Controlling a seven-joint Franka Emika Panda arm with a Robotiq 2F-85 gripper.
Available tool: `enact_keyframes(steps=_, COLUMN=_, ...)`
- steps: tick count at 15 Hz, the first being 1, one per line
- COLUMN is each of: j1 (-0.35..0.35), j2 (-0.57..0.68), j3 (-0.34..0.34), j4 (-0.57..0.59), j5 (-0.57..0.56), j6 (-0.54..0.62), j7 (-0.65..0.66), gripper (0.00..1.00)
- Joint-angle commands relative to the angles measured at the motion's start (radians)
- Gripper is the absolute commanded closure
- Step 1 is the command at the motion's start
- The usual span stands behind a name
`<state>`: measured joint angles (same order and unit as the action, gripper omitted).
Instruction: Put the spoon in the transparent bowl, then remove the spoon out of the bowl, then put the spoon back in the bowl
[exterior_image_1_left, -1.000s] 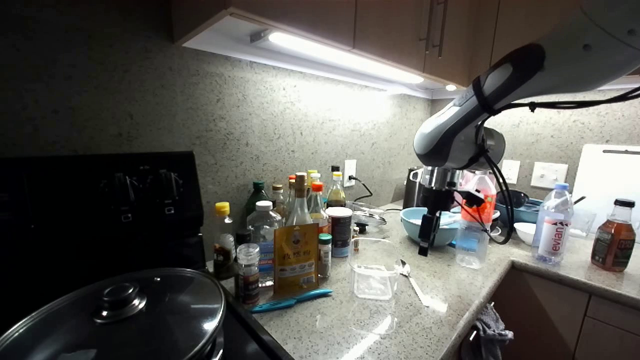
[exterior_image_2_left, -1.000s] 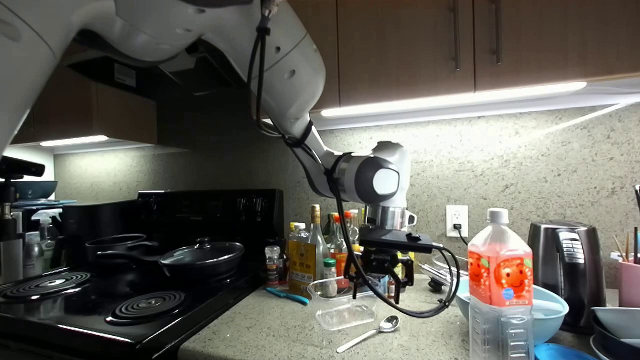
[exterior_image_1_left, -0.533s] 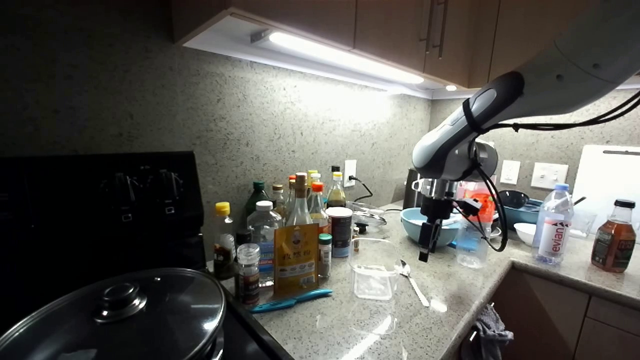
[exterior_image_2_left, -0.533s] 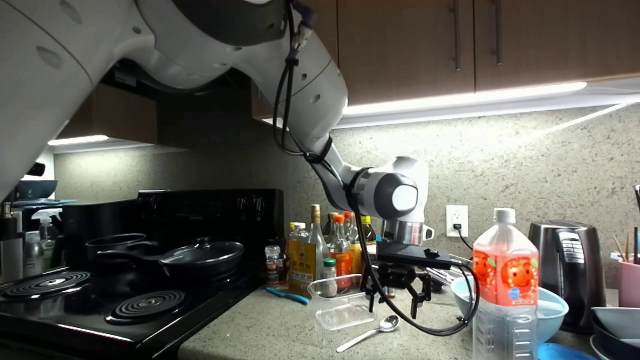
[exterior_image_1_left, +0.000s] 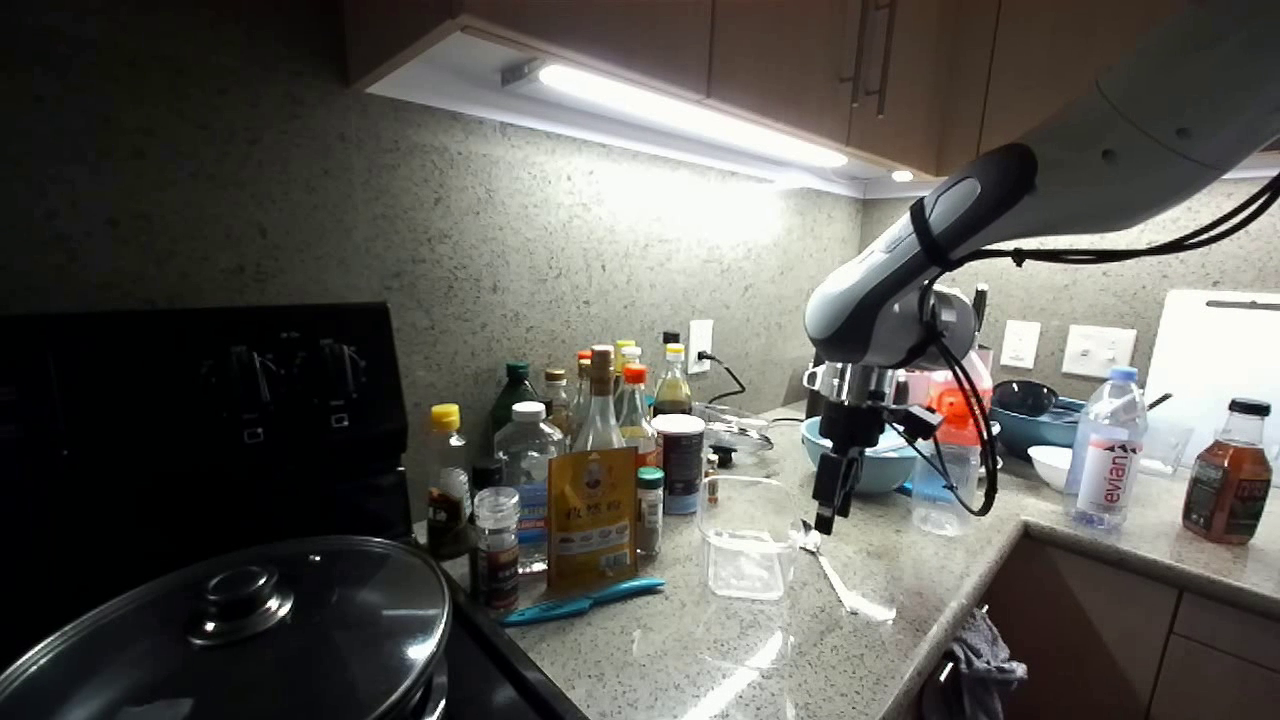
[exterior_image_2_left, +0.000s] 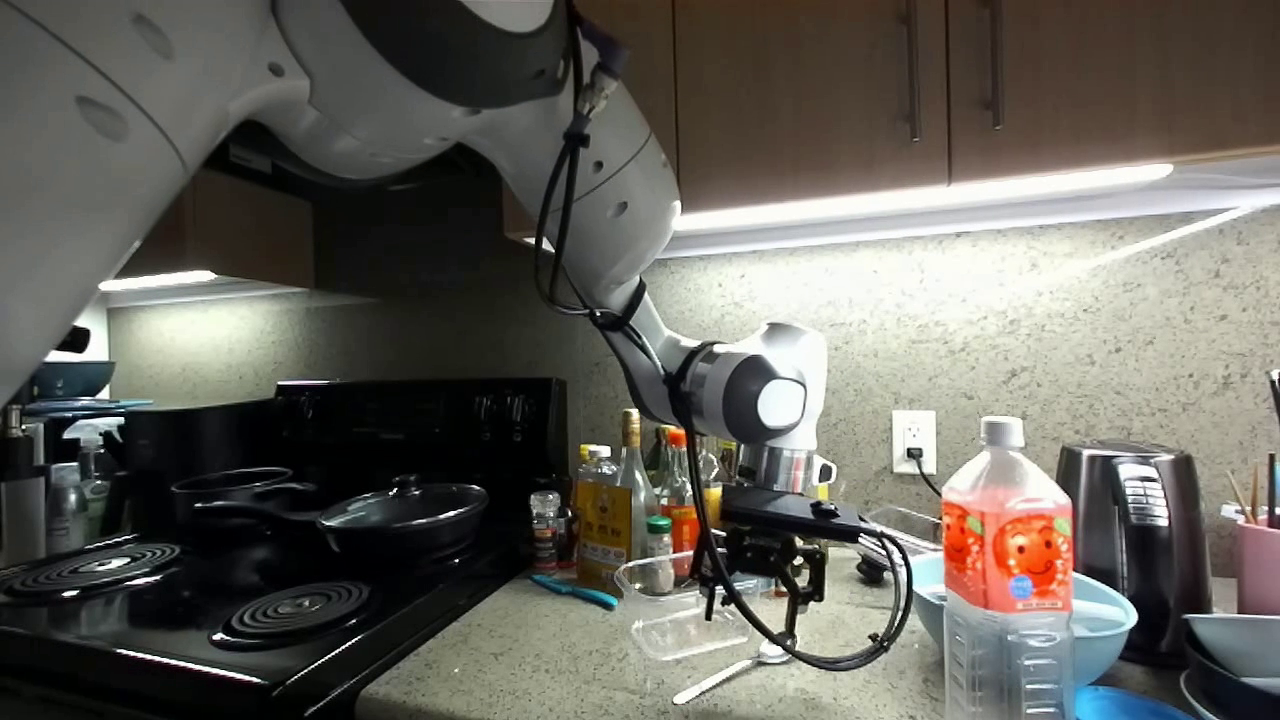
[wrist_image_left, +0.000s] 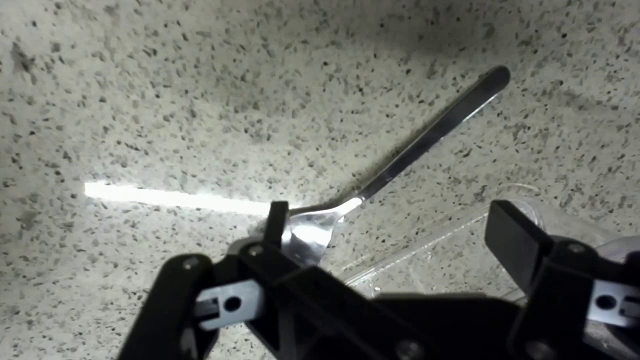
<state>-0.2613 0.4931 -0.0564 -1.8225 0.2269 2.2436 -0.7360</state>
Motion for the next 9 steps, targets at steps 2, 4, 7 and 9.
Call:
enact_keyframes(steps=2, j1=-0.03, j2=-0.006, j3=0.037, j4=-0.014, j5=0.03, j6=-0.004, j7=0.001, gripper=0.0)
enact_keyframes(steps=4, j1=-0.024, j2=-0.006, j3=0.029, j4=-0.02, j5=0.009, j6=0.024, j7=0.013, gripper=0.0)
enact_keyframes(steps=7, j1=-0.024, j2=0.005, j3=0.031, j4=0.001, j5=-0.003, j6=0.002, j7=0.006, gripper=0.0)
enact_keyframes(steps=9, j1=-0.026, j2=0.032, j3=0.028, j4=0.031, j5=-0.011, j6=0.009, j7=-0.002, gripper=0.0)
